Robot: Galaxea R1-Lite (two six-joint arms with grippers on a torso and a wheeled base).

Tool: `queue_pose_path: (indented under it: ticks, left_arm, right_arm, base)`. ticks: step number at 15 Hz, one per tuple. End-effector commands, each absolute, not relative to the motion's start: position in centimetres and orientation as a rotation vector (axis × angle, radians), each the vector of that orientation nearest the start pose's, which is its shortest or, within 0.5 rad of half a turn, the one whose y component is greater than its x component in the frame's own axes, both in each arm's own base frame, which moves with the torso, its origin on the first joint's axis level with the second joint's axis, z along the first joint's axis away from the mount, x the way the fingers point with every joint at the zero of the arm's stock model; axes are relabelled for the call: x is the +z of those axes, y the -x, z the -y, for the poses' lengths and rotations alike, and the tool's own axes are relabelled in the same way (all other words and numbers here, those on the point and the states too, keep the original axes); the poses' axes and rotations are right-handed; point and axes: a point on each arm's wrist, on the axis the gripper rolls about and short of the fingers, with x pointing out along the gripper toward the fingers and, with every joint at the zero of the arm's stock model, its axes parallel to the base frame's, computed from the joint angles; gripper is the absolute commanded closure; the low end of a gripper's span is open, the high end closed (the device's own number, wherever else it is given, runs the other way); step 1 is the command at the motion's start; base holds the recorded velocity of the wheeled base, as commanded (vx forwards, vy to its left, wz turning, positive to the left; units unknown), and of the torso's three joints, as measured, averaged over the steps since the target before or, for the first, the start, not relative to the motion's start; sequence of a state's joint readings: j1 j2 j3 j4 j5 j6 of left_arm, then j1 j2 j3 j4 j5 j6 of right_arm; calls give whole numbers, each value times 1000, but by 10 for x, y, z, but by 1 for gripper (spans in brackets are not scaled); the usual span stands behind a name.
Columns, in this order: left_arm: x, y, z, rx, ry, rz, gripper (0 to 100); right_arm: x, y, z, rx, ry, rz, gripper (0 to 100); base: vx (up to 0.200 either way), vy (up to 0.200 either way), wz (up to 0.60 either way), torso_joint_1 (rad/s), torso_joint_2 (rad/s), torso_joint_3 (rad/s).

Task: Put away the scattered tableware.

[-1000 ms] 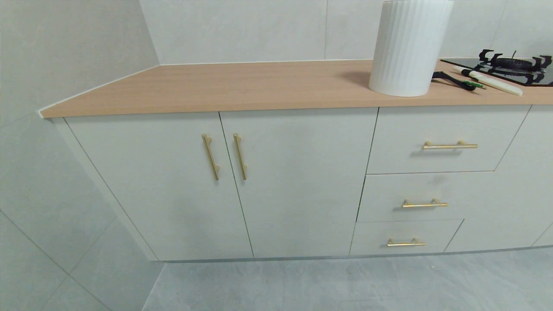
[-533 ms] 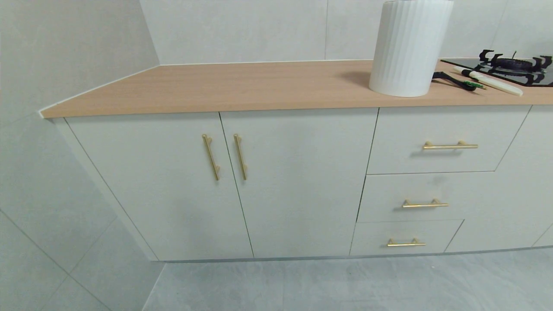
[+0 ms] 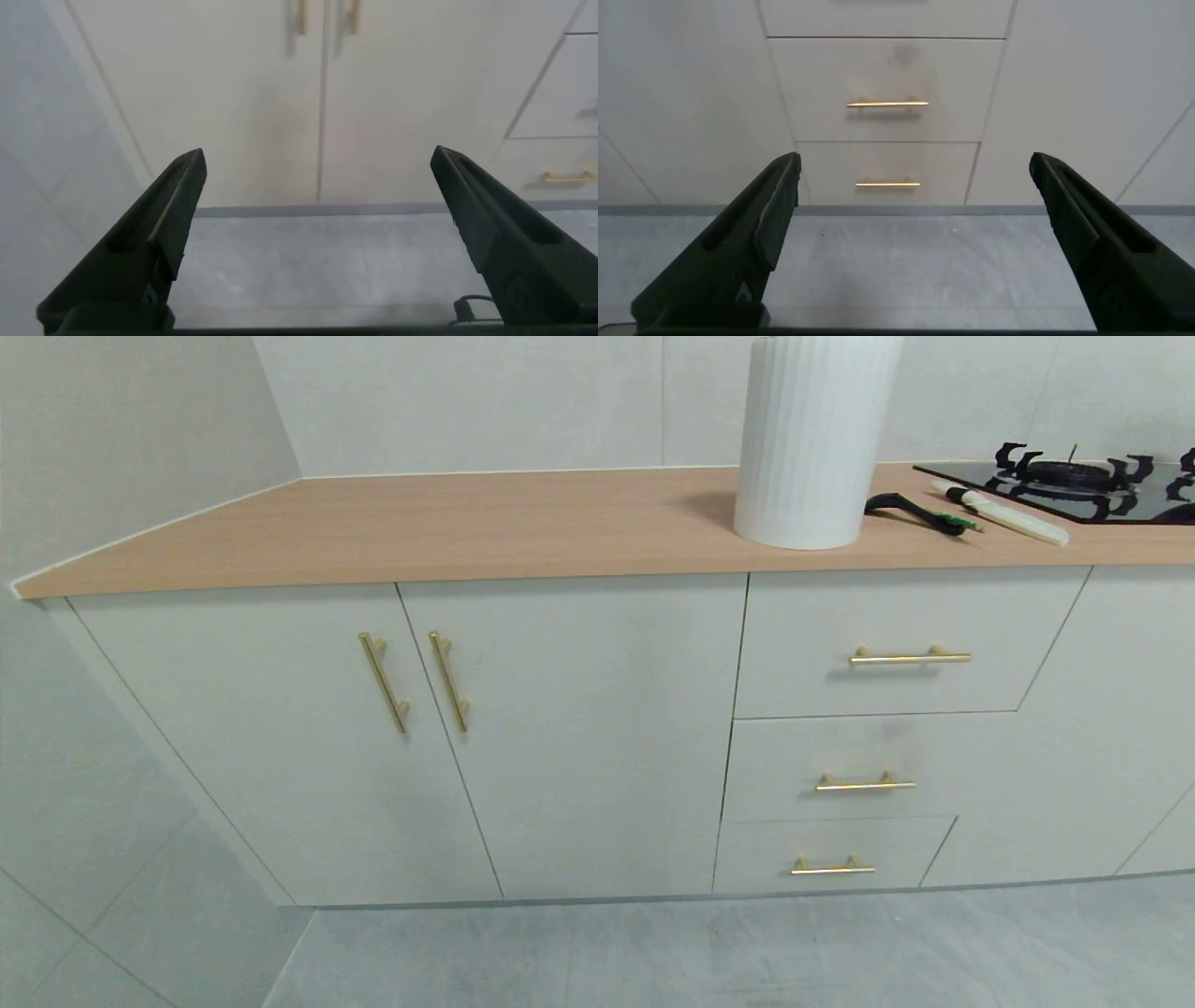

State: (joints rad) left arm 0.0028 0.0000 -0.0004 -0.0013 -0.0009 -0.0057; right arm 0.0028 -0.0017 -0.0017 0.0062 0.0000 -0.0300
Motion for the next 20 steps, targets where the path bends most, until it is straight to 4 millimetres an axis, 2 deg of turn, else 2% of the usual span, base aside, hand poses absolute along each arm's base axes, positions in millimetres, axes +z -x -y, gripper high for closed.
queue_pose_path:
  ticks: [1, 11, 16, 20]
  left_arm:
    - [76, 23, 0, 2, 6, 0, 0]
    - [76, 23, 0, 2, 6, 0, 0]
    - [76, 23, 0, 2, 5, 0, 0]
    - [76, 23, 0, 2, 2, 0, 0]
  right_arm:
    - [75, 23, 0, 3, 31, -5, 0]
    - [75, 23, 0, 3, 31, -5, 0]
    - [75, 23, 0, 3, 31, -5, 0]
    - [75, 23, 0, 2, 31, -3, 0]
  base:
    - [0, -200, 0, -2, -2, 7]
    - [0, 0, 0, 0, 0, 0]
    - [200, 0, 0, 0, 5, 5]
    - [0, 0, 0, 0, 0, 0]
